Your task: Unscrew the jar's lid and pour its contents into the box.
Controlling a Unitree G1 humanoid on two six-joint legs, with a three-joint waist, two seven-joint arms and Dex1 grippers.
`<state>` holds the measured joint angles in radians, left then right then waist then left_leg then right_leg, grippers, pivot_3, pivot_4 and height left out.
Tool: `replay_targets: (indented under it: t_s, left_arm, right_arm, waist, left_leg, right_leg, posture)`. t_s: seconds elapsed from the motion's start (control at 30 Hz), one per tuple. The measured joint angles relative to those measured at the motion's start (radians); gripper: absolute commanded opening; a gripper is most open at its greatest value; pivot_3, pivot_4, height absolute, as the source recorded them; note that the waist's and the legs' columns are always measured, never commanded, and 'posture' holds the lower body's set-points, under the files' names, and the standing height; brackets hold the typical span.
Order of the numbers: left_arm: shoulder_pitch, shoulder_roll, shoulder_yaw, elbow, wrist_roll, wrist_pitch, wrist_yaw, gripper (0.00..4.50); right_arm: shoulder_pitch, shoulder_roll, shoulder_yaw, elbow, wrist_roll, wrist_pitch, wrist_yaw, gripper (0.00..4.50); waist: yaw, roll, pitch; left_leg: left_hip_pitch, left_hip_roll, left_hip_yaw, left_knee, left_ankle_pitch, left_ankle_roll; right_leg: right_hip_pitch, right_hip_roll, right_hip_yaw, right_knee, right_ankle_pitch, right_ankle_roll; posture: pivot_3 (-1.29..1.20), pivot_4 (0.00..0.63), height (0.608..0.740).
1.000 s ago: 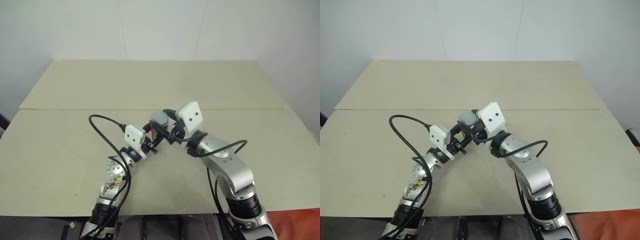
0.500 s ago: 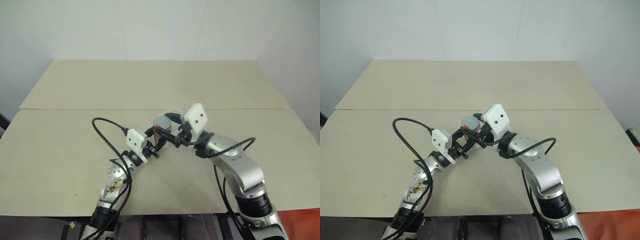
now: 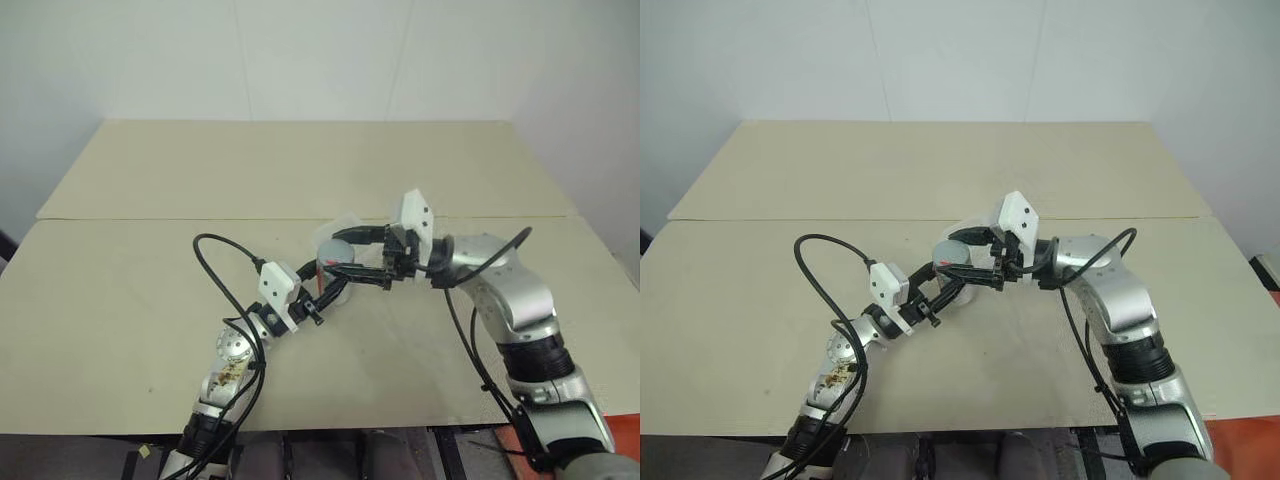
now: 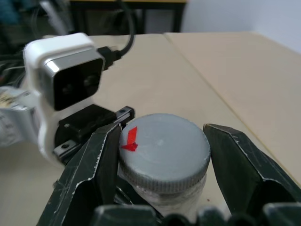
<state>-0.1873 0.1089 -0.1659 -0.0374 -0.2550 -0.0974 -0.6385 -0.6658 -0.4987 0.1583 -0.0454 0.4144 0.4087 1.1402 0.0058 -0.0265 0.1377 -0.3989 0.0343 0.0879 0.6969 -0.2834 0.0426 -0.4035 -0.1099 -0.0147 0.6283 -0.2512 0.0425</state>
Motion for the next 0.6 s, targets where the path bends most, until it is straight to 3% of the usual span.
replay_targets:
  t_s: [0.37, 0.6]
  left_arm:
    - [0.007, -0.001, -0.006, -0.002, -0.002, -0.015, -0.006, 1.93]
    - [0.016, 0.001, -0.004, 0.000, 0.001, -0.015, -0.005, 1.93]
  right_arm:
    - [-0.209, 0.050, 0.031, 0.397, -0.029, -0.194, 0.352, 2.77]
    - [-0.253, 0.057, 0.086, 0.530, 0.001, -0.339, 0.399, 2.77]
  waist:
    - [0.001, 0.001, 0.000]
    - [0.001, 0.001, 0.001]
  left_leg:
    - [0.000, 0.000, 0.000, 0.000, 0.000, 0.000]
    - [0.000, 0.000, 0.000, 0.000, 0.000, -0.001]
  right_leg:
    - [0.000, 0.000, 0.000, 0.000, 0.000, 0.000]
    - [0.000, -0.001, 0.000, 0.000, 0.000, 0.000]
  posture:
    - [0.00, 0.150, 0.740]
    - [0.00, 0.150, 0.740]
